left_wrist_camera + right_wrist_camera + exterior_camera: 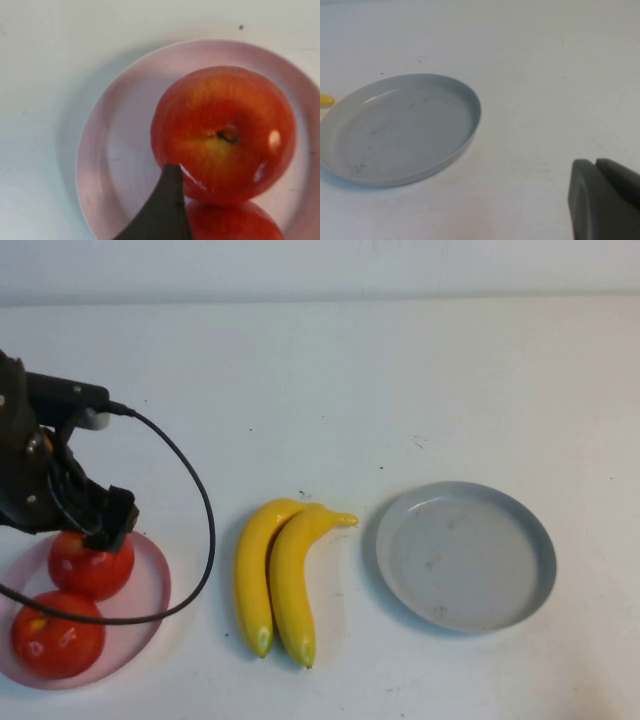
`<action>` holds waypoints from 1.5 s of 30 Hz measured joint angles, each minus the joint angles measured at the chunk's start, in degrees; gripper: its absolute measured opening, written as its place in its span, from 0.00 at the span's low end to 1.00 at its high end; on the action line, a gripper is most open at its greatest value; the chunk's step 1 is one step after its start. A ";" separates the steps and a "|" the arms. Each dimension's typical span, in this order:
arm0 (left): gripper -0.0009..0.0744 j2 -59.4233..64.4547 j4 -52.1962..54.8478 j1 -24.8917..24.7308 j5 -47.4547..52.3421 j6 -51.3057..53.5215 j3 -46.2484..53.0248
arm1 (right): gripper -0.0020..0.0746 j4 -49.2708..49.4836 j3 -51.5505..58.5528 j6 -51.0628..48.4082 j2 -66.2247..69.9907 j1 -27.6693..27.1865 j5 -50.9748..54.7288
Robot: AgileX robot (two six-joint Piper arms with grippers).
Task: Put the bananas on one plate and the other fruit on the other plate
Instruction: Put one type of fruit in the left plate, then put another type of fruit in the right plate
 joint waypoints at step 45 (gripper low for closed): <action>0.01 -63.13 -8.62 0.00 -33.14 3.52 40.79 | 0.00 0.00 0.00 0.00 0.00 0.00 0.00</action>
